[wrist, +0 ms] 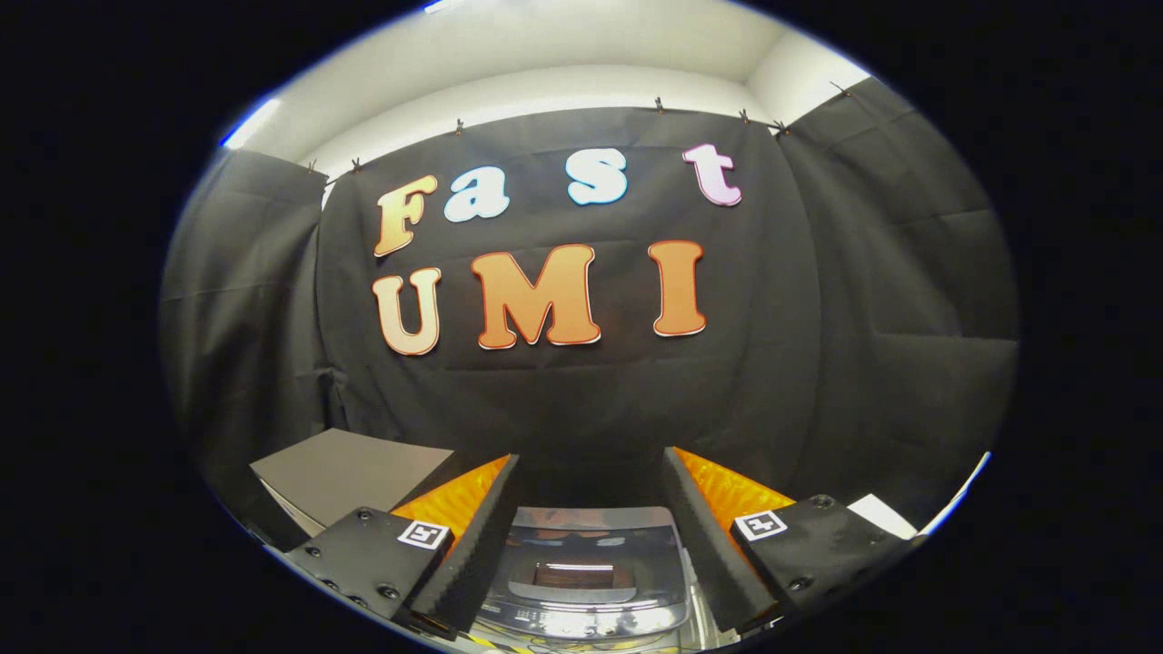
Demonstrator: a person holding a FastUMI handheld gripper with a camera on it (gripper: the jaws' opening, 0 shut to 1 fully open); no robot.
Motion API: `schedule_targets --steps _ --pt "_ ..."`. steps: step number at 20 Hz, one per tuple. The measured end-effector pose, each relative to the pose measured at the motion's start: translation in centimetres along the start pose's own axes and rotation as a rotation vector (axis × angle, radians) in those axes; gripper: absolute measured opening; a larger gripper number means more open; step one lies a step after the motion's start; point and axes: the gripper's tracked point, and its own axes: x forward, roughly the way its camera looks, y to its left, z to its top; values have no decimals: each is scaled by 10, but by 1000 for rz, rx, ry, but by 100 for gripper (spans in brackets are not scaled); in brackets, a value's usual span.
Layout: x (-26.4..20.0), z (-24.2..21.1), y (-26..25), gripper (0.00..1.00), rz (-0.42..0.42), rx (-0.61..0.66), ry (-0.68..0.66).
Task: Put the clothes into the washing machine and then close the washing machine lid.
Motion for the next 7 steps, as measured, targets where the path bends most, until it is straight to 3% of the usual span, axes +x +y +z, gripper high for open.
schedule_targets --steps 7 --pt "-14 17 -13 99 -9 -2 -71"
